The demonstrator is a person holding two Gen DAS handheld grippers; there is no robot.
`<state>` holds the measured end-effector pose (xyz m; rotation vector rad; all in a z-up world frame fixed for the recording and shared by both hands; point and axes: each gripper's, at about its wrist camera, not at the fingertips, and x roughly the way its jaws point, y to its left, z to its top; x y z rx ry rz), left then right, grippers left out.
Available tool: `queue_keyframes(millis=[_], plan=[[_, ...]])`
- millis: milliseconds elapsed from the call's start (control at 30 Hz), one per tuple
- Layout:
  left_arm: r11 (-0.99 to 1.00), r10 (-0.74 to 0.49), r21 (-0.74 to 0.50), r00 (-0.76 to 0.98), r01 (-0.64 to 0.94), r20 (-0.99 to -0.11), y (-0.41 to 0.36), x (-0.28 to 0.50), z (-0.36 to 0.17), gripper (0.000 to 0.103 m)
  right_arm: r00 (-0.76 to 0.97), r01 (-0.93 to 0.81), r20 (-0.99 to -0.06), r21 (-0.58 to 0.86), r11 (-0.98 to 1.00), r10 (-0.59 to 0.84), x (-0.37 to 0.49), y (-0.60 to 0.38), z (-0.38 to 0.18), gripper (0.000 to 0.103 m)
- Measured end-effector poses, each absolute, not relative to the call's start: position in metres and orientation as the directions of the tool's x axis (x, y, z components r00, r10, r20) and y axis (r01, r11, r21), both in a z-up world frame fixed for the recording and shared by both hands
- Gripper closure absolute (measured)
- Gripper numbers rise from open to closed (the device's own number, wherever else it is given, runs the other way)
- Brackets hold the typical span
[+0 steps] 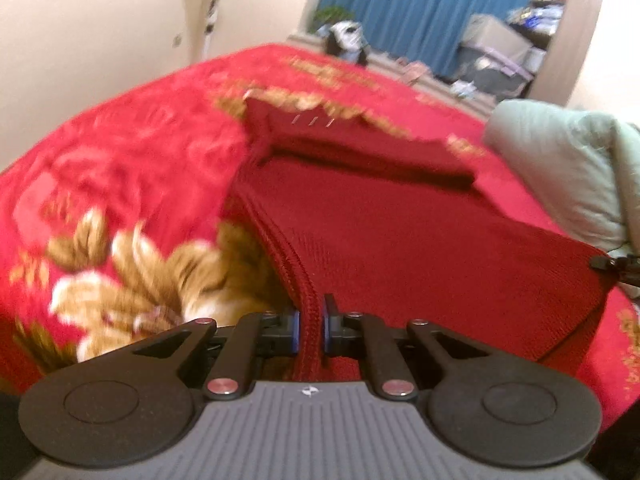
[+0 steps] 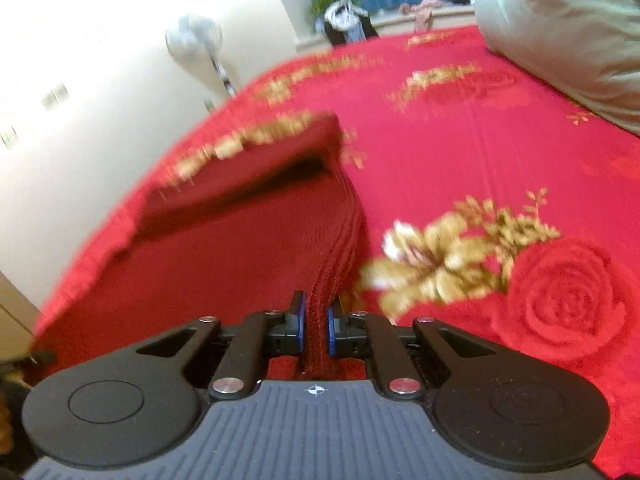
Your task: Fold small clothes
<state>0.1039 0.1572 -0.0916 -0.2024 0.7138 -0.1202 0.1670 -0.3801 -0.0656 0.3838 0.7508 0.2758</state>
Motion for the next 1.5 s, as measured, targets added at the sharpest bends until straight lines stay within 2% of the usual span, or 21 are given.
queue_keyframes(millis=[133, 267, 400, 567, 700, 833, 1133, 1333, 1400, 1433, 1500], plan=[[0.965, -0.214, -0.248, 0.790, 0.081, -0.575, 0.163, 0.101, -0.053, 0.094, 0.743, -0.125, -0.520, 0.509, 0.851, 0.421, 0.155, -0.390, -0.037, 0.094], [0.962, -0.229, -0.244, 0.843, 0.121, -0.486, 0.168, 0.084, -0.012, 0.094, 0.774, -0.152, -0.468, 0.516, 0.843, 0.426, 0.135, -0.391, -0.013, 0.095], [0.948, -0.301, -0.229, 0.861, 0.222, -0.411, 0.176, 0.054, 0.022, 0.094, 0.803, -0.210, -0.392, 0.519, 0.829, 0.449, 0.102, -0.400, 0.018, 0.095], [0.896, -0.406, -0.333, 0.849, 0.295, -0.338, 0.202, 0.012, 0.052, 0.094, 0.837, -0.226, -0.285, 0.598, 0.769, 0.467, 0.052, -0.426, 0.049, 0.095], [0.870, -0.401, -0.433, 0.846, 0.233, -0.351, 0.225, 0.015, 0.053, 0.094, 0.858, -0.224, -0.232, 0.633, 0.741, 0.458, 0.036, -0.438, 0.051, 0.095], [0.870, -0.398, -0.453, 0.822, 0.197, -0.408, 0.232, 0.051, 0.037, 0.094, 0.848, -0.161, -0.298, 0.643, 0.748, 0.439, 0.068, -0.440, 0.032, 0.095], [0.914, -0.337, -0.387, 0.757, 0.122, -0.560, 0.238, 0.177, -0.009, 0.093, 0.772, -0.055, -0.485, 0.594, 0.802, 0.412, 0.188, -0.424, -0.022, 0.095], [0.937, -0.283, -0.346, 0.671, 0.042, -0.685, 0.243, 0.271, -0.065, 0.093, 0.678, 0.057, -0.644, 0.527, 0.848, 0.355, 0.272, -0.411, -0.079, 0.094], [0.935, -0.271, -0.354, 0.620, -0.012, -0.736, 0.246, 0.286, -0.088, 0.092, 0.664, 0.058, -0.659, 0.517, 0.854, 0.354, 0.281, -0.405, -0.097, 0.093], [0.932, -0.270, -0.361, 0.604, -0.031, -0.750, 0.247, 0.290, -0.093, 0.091, 0.663, 0.053, -0.661, 0.509, 0.859, 0.351, 0.280, -0.403, -0.106, 0.089], [0.930, -0.269, -0.366, 0.607, -0.039, -0.748, 0.249, 0.291, -0.094, 0.090, 0.655, 0.080, -0.678, 0.502, 0.861, 0.334, 0.276, -0.404, -0.120, 0.083]])
